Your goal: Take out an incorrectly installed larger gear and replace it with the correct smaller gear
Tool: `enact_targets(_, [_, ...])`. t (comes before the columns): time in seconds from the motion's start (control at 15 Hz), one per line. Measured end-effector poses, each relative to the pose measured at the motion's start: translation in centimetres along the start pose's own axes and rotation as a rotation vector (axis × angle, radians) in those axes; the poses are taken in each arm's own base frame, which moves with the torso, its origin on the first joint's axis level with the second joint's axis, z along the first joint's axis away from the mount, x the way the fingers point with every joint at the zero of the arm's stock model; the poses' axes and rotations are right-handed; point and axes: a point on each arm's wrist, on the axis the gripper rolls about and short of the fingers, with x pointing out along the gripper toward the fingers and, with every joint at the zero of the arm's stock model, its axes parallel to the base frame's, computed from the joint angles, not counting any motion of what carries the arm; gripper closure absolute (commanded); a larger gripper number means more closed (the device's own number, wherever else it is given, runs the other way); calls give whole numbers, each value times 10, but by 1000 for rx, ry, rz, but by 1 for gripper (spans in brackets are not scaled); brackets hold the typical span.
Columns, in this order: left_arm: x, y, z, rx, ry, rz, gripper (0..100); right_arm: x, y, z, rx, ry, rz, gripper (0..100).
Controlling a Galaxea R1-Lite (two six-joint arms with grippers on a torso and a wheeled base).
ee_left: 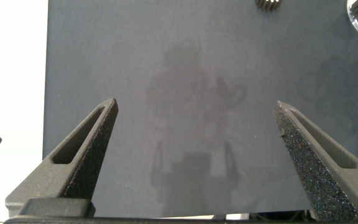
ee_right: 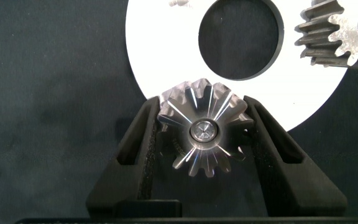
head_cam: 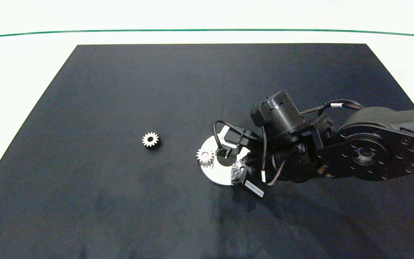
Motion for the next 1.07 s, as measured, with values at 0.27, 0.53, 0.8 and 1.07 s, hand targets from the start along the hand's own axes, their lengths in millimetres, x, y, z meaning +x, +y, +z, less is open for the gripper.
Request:
enact_targets(0.27, [0,0,-1,1,3,0,0,-2,1,1,-2,-3,5,69])
enact_targets(0.53, [2,0,-4,2,15,0,0,-13,5,6,-11,-31,10,69])
enact_targets(0.8, [3,-1,-5,2,21,0,0,-32,8,8,-21,-52,15,69])
enact_targets(1.07, [4,-1,-9,2,36,0,0,-61,-4,1,12,-66,-27,69])
